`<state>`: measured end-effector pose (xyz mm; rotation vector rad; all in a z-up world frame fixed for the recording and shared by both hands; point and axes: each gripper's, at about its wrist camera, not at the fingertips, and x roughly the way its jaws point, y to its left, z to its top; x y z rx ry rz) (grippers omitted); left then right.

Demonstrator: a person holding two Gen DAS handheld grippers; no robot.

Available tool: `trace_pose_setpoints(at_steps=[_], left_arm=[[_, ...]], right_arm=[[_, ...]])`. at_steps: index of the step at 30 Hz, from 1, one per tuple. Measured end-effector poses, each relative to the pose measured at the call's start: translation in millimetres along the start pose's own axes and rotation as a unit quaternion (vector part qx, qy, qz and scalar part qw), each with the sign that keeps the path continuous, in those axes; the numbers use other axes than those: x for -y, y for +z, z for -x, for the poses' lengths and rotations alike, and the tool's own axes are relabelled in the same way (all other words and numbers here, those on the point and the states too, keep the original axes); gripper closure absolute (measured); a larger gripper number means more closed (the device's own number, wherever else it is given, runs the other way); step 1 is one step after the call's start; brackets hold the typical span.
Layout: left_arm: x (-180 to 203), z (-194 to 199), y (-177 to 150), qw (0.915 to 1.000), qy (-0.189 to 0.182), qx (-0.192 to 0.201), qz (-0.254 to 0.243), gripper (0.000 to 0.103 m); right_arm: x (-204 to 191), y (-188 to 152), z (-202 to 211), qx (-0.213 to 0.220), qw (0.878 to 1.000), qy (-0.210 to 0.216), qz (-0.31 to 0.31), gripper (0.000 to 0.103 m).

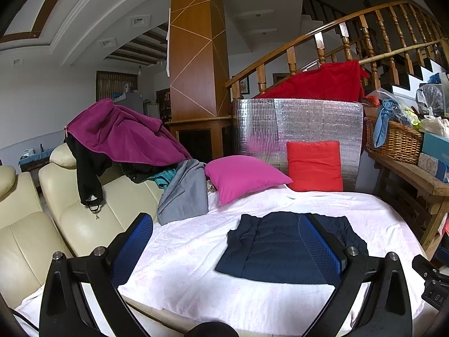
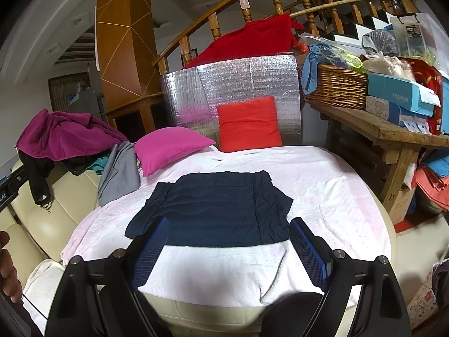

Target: Fold large clothes

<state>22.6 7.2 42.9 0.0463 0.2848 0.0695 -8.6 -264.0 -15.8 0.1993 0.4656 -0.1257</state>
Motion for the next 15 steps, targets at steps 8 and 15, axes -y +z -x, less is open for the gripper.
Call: trace_pose_setpoints(at_steps=[8, 15], left_arm=[[-0.6, -2.1, -0.7, 1.0000, 0.001, -0.003, 0.001, 0.000], [-0.2, -1.8, -1.2, 1.0000, 0.005, -0.001, 0.003, 0.000]], right_arm=[[-0.7, -0.3, -1.5, -0.001, 1.000, 0.000, -0.002, 0.013], [-0.3, 0.0, -1.7, -0.001, 1.000, 0.000, -0.002, 0.013]])
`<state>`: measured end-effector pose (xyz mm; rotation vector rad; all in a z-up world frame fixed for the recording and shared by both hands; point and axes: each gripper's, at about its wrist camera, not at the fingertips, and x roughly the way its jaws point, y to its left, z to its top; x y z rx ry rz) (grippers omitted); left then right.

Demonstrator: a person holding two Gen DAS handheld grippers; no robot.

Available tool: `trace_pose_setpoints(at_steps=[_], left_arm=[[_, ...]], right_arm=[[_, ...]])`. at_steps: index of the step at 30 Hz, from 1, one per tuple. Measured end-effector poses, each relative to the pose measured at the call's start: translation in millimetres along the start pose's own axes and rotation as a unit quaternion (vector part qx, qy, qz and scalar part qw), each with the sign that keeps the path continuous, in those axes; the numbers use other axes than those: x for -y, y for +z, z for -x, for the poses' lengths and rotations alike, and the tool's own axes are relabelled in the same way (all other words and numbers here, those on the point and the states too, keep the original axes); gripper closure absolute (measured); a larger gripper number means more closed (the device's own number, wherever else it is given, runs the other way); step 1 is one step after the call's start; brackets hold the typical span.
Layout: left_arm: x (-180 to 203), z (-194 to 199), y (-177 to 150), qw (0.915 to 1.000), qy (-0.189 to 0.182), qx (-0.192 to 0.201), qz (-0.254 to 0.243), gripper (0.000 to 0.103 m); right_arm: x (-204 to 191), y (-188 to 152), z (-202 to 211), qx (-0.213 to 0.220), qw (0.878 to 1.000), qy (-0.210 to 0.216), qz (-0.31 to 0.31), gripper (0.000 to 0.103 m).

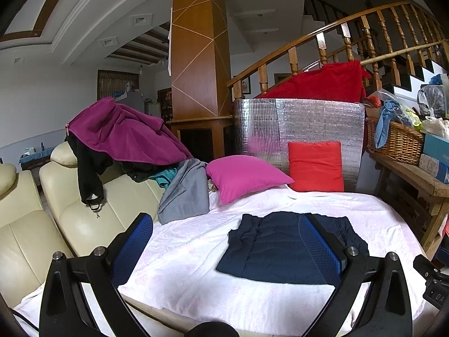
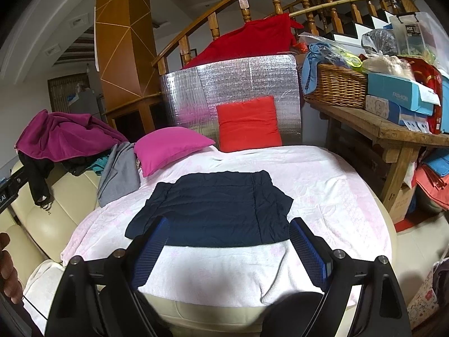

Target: Fold large clothes

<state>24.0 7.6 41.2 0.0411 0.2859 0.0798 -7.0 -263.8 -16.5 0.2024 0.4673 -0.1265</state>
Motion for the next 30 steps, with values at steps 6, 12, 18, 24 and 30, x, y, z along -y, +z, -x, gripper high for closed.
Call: trace_pose_setpoints(at_steps=[6, 12, 18, 24, 30], left_arm=[[1, 0, -1, 1.0000, 0.002, 0.001, 0.001, 0.000], [0, 0, -2, 1.0000, 0.002, 0.000, 0.005, 0.000], [-2, 0, -2, 1.0000, -0.006, -0.004, 0.004, 0.000], [-3, 0, -3, 0.9999, -0.008, -0.005, 0.004, 0.000], [-5, -1, -3, 0.9999, -0.010, -0.006, 0.006, 0.000]], right_arm=[[-3, 0, 2, 0.004, 1.000, -0.003, -0.004, 0.013], [-5, 0, 5, 0.007, 1.000, -0.004, -0.006, 0.013], [-7, 0, 8, 0.011, 1.000, -0.008, -0.005, 0.013], [-12, 0, 6, 0.006, 1.000, -0.012, 0.001, 0.013], [-15, -1, 1, -0.002, 1.000, -0.018, 0.006, 0.013]])
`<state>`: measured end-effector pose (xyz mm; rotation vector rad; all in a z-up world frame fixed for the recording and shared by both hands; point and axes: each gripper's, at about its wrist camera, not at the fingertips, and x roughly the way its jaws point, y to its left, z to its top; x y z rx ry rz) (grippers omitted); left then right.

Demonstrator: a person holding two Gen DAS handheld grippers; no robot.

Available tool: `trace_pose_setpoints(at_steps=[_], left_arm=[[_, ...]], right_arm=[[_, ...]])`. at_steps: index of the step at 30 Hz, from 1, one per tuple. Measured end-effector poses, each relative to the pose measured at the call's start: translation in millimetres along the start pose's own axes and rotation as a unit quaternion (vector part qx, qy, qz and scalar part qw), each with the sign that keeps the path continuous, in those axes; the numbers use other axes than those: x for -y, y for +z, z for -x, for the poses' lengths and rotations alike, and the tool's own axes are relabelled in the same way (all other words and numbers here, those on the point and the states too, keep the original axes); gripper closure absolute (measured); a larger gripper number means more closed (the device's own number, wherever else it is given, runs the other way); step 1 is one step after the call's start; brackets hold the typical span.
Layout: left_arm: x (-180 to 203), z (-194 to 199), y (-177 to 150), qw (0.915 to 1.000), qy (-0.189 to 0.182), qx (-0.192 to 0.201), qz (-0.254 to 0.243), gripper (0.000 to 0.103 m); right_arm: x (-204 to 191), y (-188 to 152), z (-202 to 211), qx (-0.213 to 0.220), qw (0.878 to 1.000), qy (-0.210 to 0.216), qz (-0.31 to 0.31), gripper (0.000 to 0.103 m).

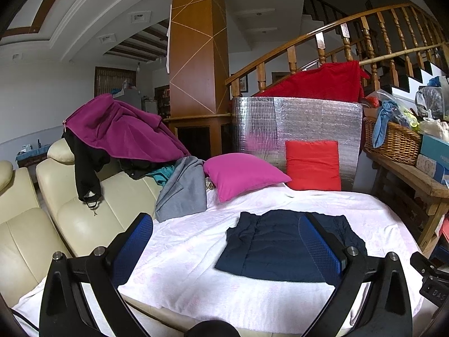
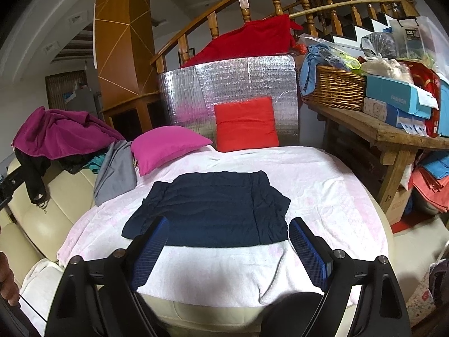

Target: Fold large clothes

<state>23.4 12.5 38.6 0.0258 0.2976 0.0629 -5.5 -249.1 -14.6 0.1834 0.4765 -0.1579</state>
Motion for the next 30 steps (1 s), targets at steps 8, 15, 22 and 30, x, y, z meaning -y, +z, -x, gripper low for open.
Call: trace_pose_setpoints(at_steps=[8, 15, 22, 30], left_arm=[[-4, -6, -1, 1.0000, 0.000, 0.000, 0.001, 0.000], [-3, -22, -2, 0.9999, -0.004, -0.012, -0.002, 0.000], [5, -51, -5, 0.9991, -0.027, -0.033, -0.006, 0.000], [5, -130, -5, 0.9921, -0.075, -0.100, 0.009, 0.000]], right_arm=[[-8, 2, -11, -0.010, 1.000, -0.001, 0.011, 0.013], [-16, 6, -29, -0.021, 1.000, -0.003, 0.021, 0.013], [-10, 18, -56, -0.028, 0.999, -0.015, 0.024, 0.013], [43, 45, -126, -0.050, 0.997, -0.055, 0.009, 0.013]])
